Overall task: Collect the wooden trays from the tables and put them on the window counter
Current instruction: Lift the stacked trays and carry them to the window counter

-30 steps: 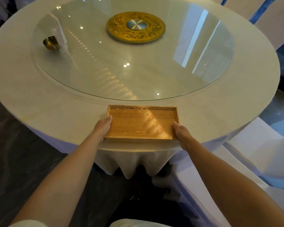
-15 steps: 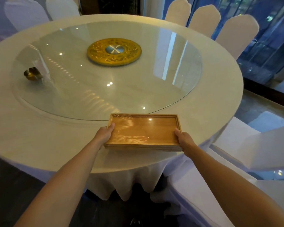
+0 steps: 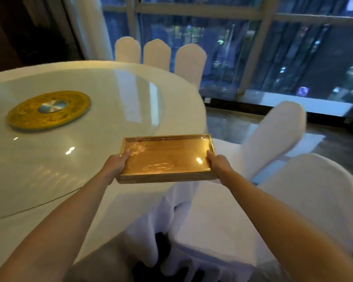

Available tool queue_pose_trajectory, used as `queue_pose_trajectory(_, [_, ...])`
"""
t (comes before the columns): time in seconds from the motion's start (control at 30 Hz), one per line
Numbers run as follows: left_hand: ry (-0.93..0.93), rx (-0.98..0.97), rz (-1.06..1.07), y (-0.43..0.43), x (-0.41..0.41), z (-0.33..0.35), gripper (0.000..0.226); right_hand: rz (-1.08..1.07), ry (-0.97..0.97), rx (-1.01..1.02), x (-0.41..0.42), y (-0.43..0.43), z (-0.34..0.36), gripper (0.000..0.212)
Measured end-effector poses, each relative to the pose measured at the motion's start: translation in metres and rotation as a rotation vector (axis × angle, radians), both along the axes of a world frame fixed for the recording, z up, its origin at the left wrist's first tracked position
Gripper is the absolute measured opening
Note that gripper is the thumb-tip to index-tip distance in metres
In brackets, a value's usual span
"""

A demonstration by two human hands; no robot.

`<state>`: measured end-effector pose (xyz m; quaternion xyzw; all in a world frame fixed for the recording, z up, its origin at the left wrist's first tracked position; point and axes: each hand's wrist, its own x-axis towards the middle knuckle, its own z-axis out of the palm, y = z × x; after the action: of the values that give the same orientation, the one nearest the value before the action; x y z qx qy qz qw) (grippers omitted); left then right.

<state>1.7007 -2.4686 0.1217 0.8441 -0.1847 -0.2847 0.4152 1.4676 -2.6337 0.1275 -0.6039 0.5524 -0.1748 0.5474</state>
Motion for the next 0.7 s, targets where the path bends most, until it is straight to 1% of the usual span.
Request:
queue_pose_trajectory(0.17, [-0.031,-0.084,-0.157,-0.066,-0.079,0.040,0.060,-0.165,-0.038,-0.062,-0.101,-0.031,0.037,0.050])
queue_pose_trajectory(0.27, [-0.058,-0.124,-0.252,-0.104,-0.142,0.064,0.060,-0.294,-0.069,-0.100,-0.175,-0.045,0.060,0.053])
queue_pose_trajectory(0.4, [-0.073,-0.153,-0.370,-0.145,-0.234,0.088,0.062,-0.401,-0.072,-0.166,-0.282,-0.053,0.088,0.054])
queue_pose_trajectory(0.63, [-0.076,-0.138,-0.562,-0.200,-0.408,0.094,0.061,-0.616,-0.050,-0.168,-0.462,-0.040,0.108,0.045])
queue_pose_trajectory(0.7, [-0.073,-0.129,-0.637,-0.214,-0.453,0.092,0.061,-0.667,-0.041,-0.169,-0.506,-0.033,0.108,0.046])
